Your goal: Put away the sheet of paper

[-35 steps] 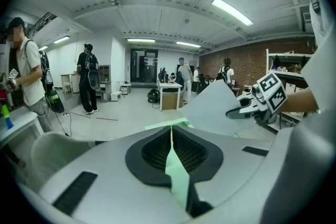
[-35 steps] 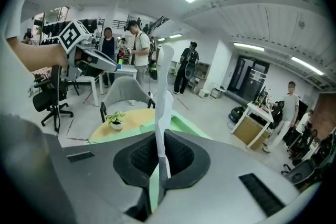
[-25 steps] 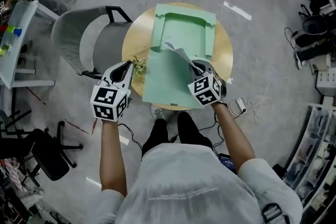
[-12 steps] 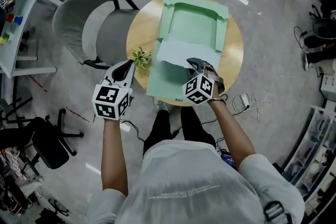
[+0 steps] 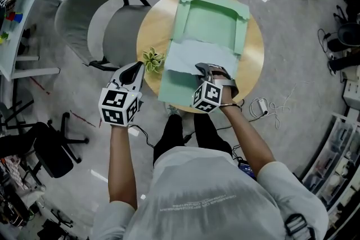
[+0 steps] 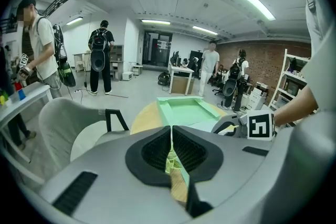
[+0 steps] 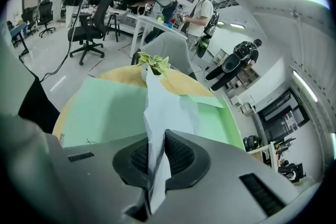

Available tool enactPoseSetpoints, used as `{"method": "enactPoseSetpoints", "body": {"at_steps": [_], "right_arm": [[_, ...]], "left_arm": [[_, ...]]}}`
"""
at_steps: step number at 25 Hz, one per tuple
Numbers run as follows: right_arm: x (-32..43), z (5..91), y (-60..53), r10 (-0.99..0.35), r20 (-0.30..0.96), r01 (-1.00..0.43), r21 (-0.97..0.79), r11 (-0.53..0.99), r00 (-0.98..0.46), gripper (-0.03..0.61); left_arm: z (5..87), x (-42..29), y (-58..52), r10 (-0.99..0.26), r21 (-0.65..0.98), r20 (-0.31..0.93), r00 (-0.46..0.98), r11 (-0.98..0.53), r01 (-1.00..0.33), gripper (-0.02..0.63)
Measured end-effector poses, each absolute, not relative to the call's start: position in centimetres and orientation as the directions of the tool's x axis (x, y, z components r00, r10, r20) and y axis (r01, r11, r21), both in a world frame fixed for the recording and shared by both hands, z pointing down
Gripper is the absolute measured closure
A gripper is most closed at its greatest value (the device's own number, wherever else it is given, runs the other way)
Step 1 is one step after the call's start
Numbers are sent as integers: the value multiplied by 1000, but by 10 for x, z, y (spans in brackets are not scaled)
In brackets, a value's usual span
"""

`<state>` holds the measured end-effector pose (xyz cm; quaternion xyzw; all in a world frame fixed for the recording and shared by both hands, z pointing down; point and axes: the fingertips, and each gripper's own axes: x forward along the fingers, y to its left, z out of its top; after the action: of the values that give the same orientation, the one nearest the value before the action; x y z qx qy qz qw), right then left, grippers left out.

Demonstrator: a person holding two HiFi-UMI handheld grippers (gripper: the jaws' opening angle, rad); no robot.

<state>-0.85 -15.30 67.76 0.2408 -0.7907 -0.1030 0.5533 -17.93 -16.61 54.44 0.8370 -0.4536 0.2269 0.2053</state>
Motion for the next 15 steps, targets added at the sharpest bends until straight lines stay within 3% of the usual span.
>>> {"method": "enactPoseSetpoints", "body": {"at_steps": [15], "right_arm": [[8,694,-170,-519,831,-182,489,853,-199,549]], "left_arm": [[558,-185,-164,-652,160,586,481,-489,-858,588]]}}
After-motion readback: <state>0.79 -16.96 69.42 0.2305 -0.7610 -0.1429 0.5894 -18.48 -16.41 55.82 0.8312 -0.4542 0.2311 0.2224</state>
